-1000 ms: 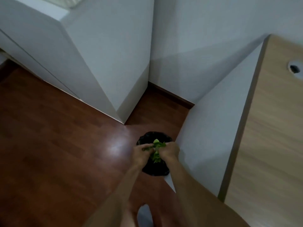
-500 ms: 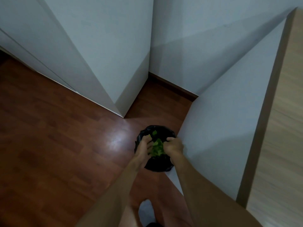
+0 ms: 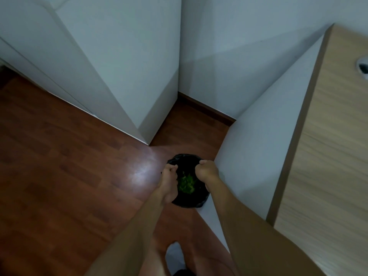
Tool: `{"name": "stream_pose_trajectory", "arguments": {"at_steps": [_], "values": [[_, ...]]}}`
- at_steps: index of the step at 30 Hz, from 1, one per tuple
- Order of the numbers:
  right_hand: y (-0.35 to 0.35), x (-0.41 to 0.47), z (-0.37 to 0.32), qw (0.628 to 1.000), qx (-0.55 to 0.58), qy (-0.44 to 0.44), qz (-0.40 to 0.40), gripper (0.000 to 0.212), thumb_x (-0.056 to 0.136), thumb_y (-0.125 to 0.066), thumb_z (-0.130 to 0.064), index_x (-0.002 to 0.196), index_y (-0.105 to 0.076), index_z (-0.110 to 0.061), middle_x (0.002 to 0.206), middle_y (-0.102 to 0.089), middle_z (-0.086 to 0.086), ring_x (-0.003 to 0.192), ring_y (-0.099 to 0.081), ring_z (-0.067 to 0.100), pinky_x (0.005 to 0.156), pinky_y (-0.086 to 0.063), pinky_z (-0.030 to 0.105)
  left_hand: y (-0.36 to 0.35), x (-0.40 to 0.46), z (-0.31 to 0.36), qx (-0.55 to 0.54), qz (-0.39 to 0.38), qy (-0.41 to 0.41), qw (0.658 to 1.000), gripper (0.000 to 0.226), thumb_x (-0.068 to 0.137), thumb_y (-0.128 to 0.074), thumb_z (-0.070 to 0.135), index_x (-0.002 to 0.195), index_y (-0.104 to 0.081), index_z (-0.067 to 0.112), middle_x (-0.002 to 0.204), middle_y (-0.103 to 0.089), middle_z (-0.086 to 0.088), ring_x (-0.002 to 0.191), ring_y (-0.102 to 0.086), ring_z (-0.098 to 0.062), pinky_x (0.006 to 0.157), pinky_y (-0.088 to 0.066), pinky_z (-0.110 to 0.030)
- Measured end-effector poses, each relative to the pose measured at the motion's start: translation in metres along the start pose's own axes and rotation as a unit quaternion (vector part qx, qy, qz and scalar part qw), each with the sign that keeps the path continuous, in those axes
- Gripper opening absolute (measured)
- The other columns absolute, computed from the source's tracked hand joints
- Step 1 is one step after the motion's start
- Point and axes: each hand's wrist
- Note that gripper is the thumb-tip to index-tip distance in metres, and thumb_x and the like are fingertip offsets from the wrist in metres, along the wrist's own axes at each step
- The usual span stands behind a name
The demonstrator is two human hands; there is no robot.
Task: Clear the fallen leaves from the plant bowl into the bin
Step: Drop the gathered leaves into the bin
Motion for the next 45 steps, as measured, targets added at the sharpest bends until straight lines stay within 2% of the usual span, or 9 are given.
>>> {"name": "stream_pose_trajectory", "arguments": {"at_steps": [4,7,9,17,25,33,38,42,45], "values": [[0.012,-0.011,-0.006,1.0,-0.005,0.023,-0.012,0.049,0.101,-0.042,-0.011,0.149,-0.039,-0.011,0.152,-0.043,0.01,0.126,-0.053,0.028,0.093,-0.044,0.026,-0.006,-0.013,0.002,0.009,0.021,0.022,0.999,0.062,0.092,-0.04,0.041,0.151,-0.033,0.021,0.142,-0.043,-0.003,0.128,-0.044,-0.026,0.097,-0.037,-0.034],[0.021,-0.021,-0.009,0.998,0.006,0.044,-0.033,0.05,0.099,-0.042,-0.012,0.149,-0.04,-0.01,0.154,-0.041,0.01,0.134,-0.047,0.028,0.113,-0.039,0.033,-0.01,-0.025,0.004,0.071,0.045,-0.009,0.996,0.047,0.095,-0.05,0.037,0.136,-0.053,0.016,0.142,-0.051,-0.007,0.12,-0.053,-0.023,0.102,-0.037,-0.035],[0.028,-0.033,-0.014,0.997,0.027,0.047,-0.05,0.05,0.099,-0.045,-0.017,0.148,-0.041,-0.012,0.154,-0.041,0.009,0.138,-0.042,0.028,0.116,-0.036,0.039,-0.012,-0.039,0.01,0.081,0.049,-0.037,0.995,0.041,0.094,-0.053,0.036,0.13,-0.059,0.016,0.134,-0.059,-0.007,0.111,-0.058,-0.019,0.101,-0.042,-0.034],[0.072,-0.122,-0.045,0.983,0.098,0.11,-0.11,0.056,0.093,-0.058,-0.039,0.146,-0.044,-0.023,0.151,-0.044,0.001,0.138,-0.042,0.021,0.112,-0.038,0.038,-0.043,-0.13,0.053,0.148,0.002,-0.102,0.984,0.046,0.098,-0.042,0.049,0.132,-0.055,0.02,0.126,-0.06,-0.003,0.121,-0.056,-0.023,0.106,-0.039,-0.037],[0.157,-0.222,-0.041,0.978,0.107,0.166,-0.07,0.051,0.093,-0.061,-0.038,0.141,-0.05,-0.024,0.144,-0.052,0.003,0.13,-0.05,0.02,0.09,-0.046,0.033,-0.108,-0.231,0.062,0.187,-0.003,-0.192,0.964,0.042,0.1,-0.048,0.039,0.121,-0.065,0.008,0.115,-0.072,-0.009,0.108,-0.067,-0.024,0.088,-0.052,-0.031],[0.261,-0.301,0.051,0.971,0.173,0.159,-0.04,0.042,0.094,-0.06,-0.028,0.135,-0.053,-0.021,0.135,-0.059,0.011,0.125,-0.055,0.025,0.103,-0.045,0.042,-0.227,-0.313,0.004,0.238,-0.049,-0.226,0.943,0.033,0.099,-0.051,0.031,0.115,-0.066,0.006,0.118,-0.068,-0.013,0.112,-0.063,-0.026,0.094,-0.049,-0.033],[0.327,-0.333,0.123,0.968,0.179,0.175,-0.022,0.042,0.092,-0.063,-0.03,0.132,-0.055,-0.022,0.133,-0.061,0.007,0.123,-0.056,0.025,0.099,-0.047,0.04,-0.306,-0.346,-0.052,0.274,-0.054,-0.235,0.931,0.026,0.099,-0.05,0.024,0.11,-0.063,0.004,0.114,-0.065,-0.014,0.103,-0.061,-0.025,0.089,-0.048,-0.032],[0.373,-0.353,0.182,0.975,0.133,0.18,0.009,0.045,0.088,-0.066,-0.031,0.132,-0.058,-0.021,0.129,-0.064,0.009,0.12,-0.06,0.026,0.076,-0.047,0.028,-0.366,-0.361,-0.107,0.299,-0.049,-0.267,0.915,0.034,0.101,-0.046,0.025,0.12,-0.061,0.002,0.117,-0.065,-0.012,0.109,-0.061,-0.025,0.092,-0.048,-0.031],[0.407,-0.363,0.224,0.976,0.118,0.182,0.019,0.048,0.088,-0.066,-0.03,0.134,-0.057,-0.019,0.129,-0.063,0.005,0.118,-0.061,0.021,0.08,-0.048,0.028,-0.404,-0.361,-0.147,0.323,-0.055,-0.271,0.905,0.034,0.1,-0.047,0.025,0.12,-0.062,0.001,0.118,-0.066,-0.014,0.107,-0.062,-0.024,0.086,-0.048,-0.027]]}}
Point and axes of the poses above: each hand's wrist, its own x-axis towards the middle knuckle, its own y-axis out of the back of the hand, z = x × y
